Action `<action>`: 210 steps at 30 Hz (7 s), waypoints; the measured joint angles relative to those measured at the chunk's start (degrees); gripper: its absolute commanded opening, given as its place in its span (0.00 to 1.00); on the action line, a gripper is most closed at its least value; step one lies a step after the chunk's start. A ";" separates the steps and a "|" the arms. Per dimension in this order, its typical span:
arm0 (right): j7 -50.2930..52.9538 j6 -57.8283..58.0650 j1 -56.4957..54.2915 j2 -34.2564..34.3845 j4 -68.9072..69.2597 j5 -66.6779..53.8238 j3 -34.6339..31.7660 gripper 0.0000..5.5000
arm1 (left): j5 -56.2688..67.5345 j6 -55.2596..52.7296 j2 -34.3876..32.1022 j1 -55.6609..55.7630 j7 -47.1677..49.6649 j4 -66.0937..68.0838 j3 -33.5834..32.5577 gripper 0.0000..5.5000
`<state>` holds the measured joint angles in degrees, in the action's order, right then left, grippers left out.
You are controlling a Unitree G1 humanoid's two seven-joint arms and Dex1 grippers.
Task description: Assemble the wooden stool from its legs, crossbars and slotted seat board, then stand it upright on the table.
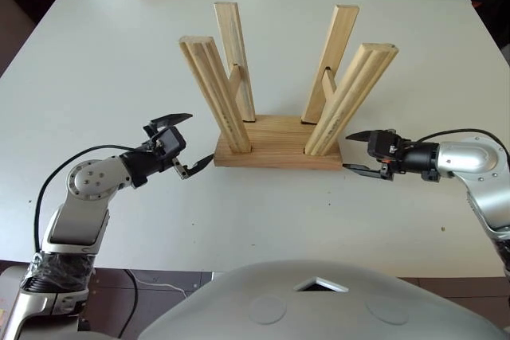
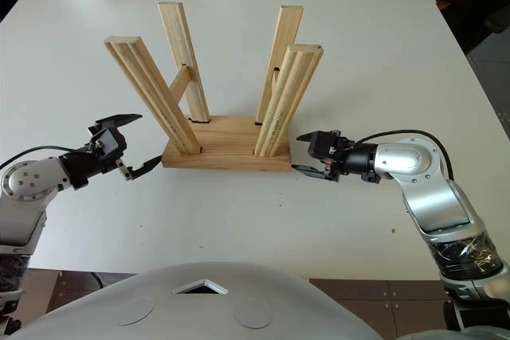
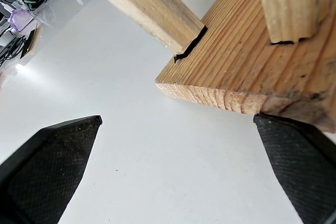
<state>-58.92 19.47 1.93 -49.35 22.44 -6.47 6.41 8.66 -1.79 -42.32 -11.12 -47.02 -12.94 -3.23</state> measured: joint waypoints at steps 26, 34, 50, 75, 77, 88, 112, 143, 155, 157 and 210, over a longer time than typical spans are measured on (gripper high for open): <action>-4.36 2.06 -1.81 -4.12 5.55 -7.08 -8.17 0.57 | 12.46 -13.10 -3.12 -1.46 -5.15 -11.30 -10.24 0.98; -5.34 1.96 -0.99 -5.29 6.22 -7.28 -9.90 0.57 | 13.15 -14.08 -4.11 -3.80 -8.14 -14.14 -11.12 0.98; -9.40 3.41 2.44 -8.44 12.87 -14.14 -15.98 0.57 | 19.65 -18.68 -4.80 -8.65 -10.32 -19.41 -19.89 0.98; -12.16 1.17 4.68 -7.00 3.43 -20.20 -13.51 0.57 | 14.59 -6.64 -4.34 -13.39 -15.54 -7.41 -13.07 0.98; -12.73 0.98 4.62 -6.81 1.15 -20.39 -13.15 0.57 | 13.81 -5.82 -3.89 -13.77 -15.69 -5.24 -12.00 0.98; -15.03 -2.86 4.65 -1.84 -9.50 -17.07 -3.03 0.57 | 22.37 -10.58 5.19 -10.03 -15.30 1.00 -6.48 0.98; -12.92 -8.75 -0.88 6.26 -20.67 -8.38 7.05 0.29 | 10.74 8.20 3.65 -4.70 -20.54 16.88 4.04 0.71; -11.32 -8.38 -0.70 5.95 -21.02 -7.55 5.63 0.24 | 14.44 -2.52 3.36 -6.10 -19.51 8.44 3.27 0.08; -11.11 -7.87 -0.82 6.67 -20.59 -6.96 5.39 0.24 | 10.85 -4.61 3.31 -3.21 -16.66 9.38 4.52 0.31; -11.21 -7.95 -0.79 6.84 -20.45 -6.96 5.65 0.24 | 10.97 -5.32 3.21 -1.90 -16.44 10.49 4.47 0.36; -14.33 -12.18 -4.48 6.85 -23.26 -5.41 9.12 0.24 | 12.24 -1.84 1.77 -0.90 -23.46 12.04 7.79 0.67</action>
<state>-73.25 7.29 -2.55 -42.50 -0.81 -11.88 15.53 20.90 -3.64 -40.56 -12.02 -70.48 -0.90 4.57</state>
